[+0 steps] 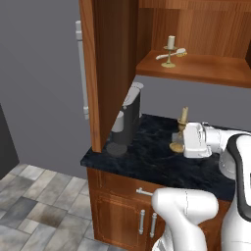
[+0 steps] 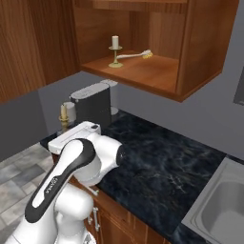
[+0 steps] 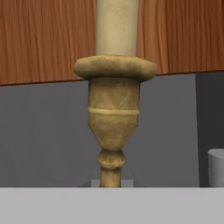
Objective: Pick the candle and candle from the dining table and place them in the open cabinet. Close the cabinet after placing the objects.
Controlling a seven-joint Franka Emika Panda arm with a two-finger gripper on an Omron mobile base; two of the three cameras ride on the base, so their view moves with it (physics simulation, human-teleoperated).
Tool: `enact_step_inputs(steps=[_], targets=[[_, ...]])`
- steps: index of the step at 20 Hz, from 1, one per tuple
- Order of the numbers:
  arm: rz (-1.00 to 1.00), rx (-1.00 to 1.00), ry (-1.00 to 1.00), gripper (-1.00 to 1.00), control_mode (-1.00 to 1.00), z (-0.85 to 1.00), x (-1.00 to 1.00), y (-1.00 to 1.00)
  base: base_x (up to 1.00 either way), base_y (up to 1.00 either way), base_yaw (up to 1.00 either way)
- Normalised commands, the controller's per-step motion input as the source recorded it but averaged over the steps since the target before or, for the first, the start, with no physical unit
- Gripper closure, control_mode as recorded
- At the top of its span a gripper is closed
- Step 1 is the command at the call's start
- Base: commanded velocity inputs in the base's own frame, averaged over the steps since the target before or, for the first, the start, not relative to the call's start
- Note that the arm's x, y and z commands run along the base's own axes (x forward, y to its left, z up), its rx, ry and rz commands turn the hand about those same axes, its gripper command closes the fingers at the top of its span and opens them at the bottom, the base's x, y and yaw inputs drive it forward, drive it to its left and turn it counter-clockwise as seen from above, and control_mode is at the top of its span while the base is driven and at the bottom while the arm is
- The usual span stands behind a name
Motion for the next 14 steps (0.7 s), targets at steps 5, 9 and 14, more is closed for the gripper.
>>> enact_step_inputs(steps=[5, 9, 14], targets=[[-0.25, 0.00, -0.02, 1.00, -1.00, 0.10, -0.14, -0.15, 0.00, 0.00, 0.00], [-0.43, 0.00, 0.00, 1.00, -1.00, 0.08, -0.04, -0.11, 0.00, 0.00, 0.00], [-0.55, 0.00, 0.04, 1.00, -1.00, 0.09, 0.00, -0.03, 0.00, 0.00, 0.00]])
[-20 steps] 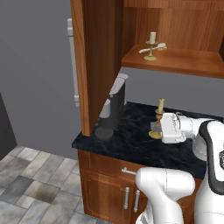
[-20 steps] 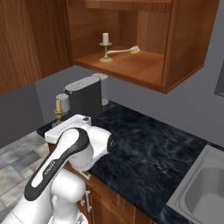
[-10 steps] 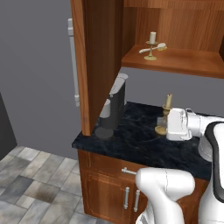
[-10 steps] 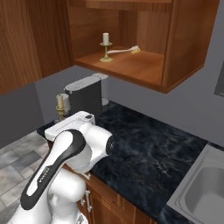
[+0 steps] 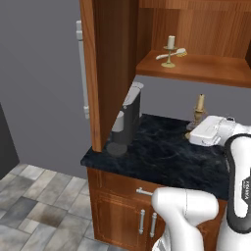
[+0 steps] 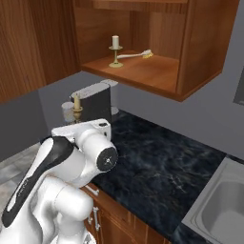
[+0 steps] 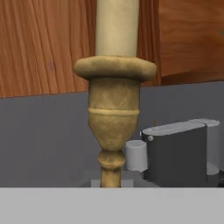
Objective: Pick the candle and candle from the dining table and place them in the open cabinet. Close the cabinet after placing the objects.
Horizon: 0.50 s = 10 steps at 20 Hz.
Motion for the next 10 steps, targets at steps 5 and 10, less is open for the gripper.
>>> enact_step_inputs(steps=[5, 10], targets=[[-0.57, -0.03, 0.14, 1.00, -1.00, 0.13, 0.00, -0.06, 0.00, 0.00, 0.00], [-0.50, -0.05, 0.09, 1.00, -1.00, 0.13, 0.00, -0.17, 0.00, 0.00, 0.00]])
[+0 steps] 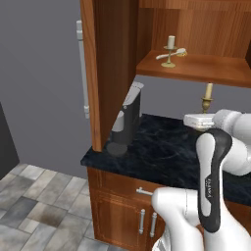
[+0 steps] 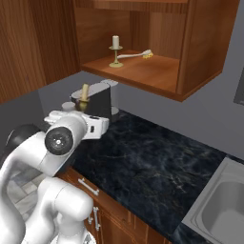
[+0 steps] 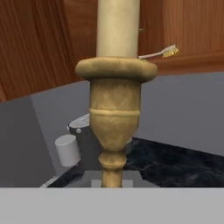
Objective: Pick the candle and candle from the dining table and place them in the open cabinet. Close the cabinet after placing the objects.
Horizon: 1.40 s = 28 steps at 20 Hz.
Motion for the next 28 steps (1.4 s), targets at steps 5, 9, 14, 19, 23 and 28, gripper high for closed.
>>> enact_step_inputs(steps=[5, 9, 14, 19, 23, 28], targets=[[-0.32, -0.16, -0.02, 1.00, -1.00, 0.15, 0.00, -0.19, 0.00, 0.00, 0.00], [-0.19, -0.23, -0.08, 1.00, -1.00, 0.19, 0.00, -0.14, 0.00, 0.00, 0.00], [-0.17, -0.24, -0.01, 1.00, -1.00, 0.10, 0.00, -0.14, 0.00, 0.00, 0.00], [-0.18, -0.15, 0.00, 1.00, -1.00, 0.19, 0.00, -0.18, 0.00, 0.00, 0.00], [-0.12, -0.02, 0.00, 1.00, -1.00, 0.39, 0.00, -0.18, 0.00, 0.00, 0.00], [-0.08, 0.00, -0.03, 1.00, -1.00, 0.44, 0.00, -0.14, 0.00, 0.00, 0.00]])
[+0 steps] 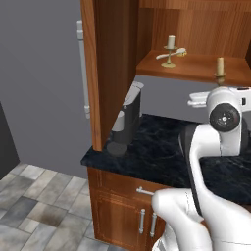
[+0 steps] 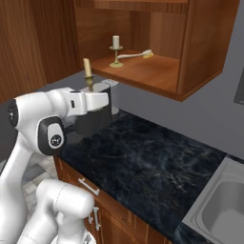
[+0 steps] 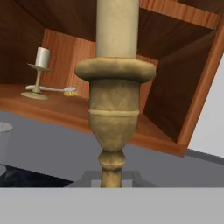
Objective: Pick the candle and candle from the dining table and place them in the open cabinet. Close the cabinet after placing the objects.
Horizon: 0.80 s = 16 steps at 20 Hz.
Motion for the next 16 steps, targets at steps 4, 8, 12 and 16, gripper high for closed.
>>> enact_step_inputs(steps=[4, 8, 12, 16], targets=[[-0.05, 0.00, -0.09, 1.00, -1.00, 0.38, 0.00, -0.09, 0.00, 0.00, 0.00], [-0.03, 0.00, -0.11, 1.00, -1.00, 0.35, 0.00, -0.09, 0.00, 0.00, 0.00], [-0.01, 0.00, -0.10, 1.00, -1.00, 0.23, 0.00, -0.08, 0.00, 0.00, 0.00], [0.00, 0.00, -0.08, 1.00, -1.00, 0.14, 0.05, -0.10, 0.00, 0.00, 0.00]])
